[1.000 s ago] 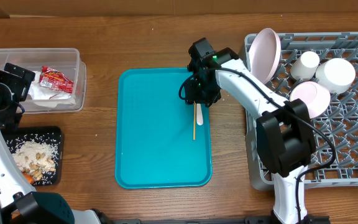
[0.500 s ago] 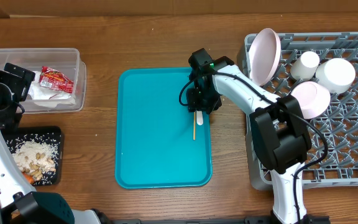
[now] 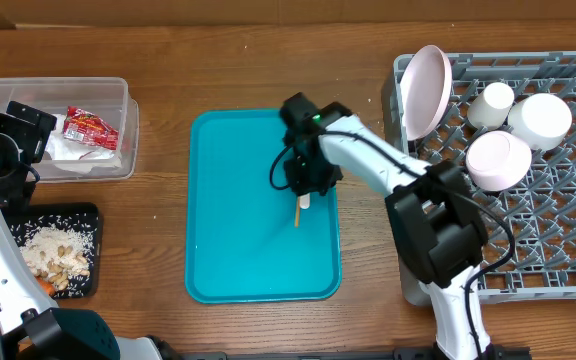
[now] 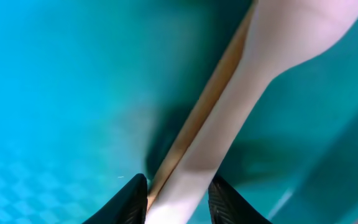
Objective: Sort waste into correct bins and load items into the dishwasher
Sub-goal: 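Lift the fork and carry it right into the dish rack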
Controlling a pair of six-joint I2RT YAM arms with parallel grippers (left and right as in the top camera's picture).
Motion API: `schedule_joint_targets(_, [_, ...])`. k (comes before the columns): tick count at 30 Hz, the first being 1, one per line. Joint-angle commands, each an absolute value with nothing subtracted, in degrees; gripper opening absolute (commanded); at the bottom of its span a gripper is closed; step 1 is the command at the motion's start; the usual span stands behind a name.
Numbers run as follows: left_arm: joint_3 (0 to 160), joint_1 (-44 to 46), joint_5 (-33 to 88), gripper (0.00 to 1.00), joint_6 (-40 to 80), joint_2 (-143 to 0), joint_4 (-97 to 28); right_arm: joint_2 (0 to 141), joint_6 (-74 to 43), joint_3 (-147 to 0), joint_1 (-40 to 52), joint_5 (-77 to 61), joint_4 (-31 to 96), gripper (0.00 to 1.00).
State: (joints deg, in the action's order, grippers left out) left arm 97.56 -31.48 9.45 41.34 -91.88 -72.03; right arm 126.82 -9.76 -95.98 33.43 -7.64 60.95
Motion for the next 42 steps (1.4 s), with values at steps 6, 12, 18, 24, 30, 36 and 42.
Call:
schedule_joint_targets(6, [98.1, -31.1, 9.5, 1.00, 40.0, -91.6, -72.0, 128.2, -12.1, -94.9, 32.8, -5.6, 60.3, 0.20])
schedule_joint_targets(12, [98.1, -31.1, 9.5, 1.00, 40.1, -91.6, -72.0, 128.2, -12.2, -95.0, 32.2, -5.6, 60.5, 0.13])
schedule_joint_targets(18, [98.1, -31.1, 9.5, 1.00, 40.1, -91.6, -72.0, 128.1, -12.3, -96.3, 32.2, -5.6, 62.5, 0.06])
schedule_joint_targets(24, [98.1, -31.1, 9.5, 1.00, 40.1, -91.6, -72.0, 127.8, -12.3, -100.5, 32.2, -5.6, 66.3, 0.04])
schedule_joint_targets(30, [98.1, -31.1, 9.5, 1.00, 40.1, -91.6, -72.0, 127.6, -12.3, -106.1, 32.1, -5.6, 70.9, 0.04])
schedule_joint_targets(36, [98.1, -31.1, 9.5, 1.00, 40.1, -91.6, -72.0, 126.0, -12.5, -112.2, 31.9, -4.9, 77.3, 0.04])
schedule_joint_targets(42, [98.1, -31.1, 9.5, 1.00, 40.1, -91.6, -72.0, 121.7, -16.4, -115.3, 28.6, 0.9, 80.7, 0.04])
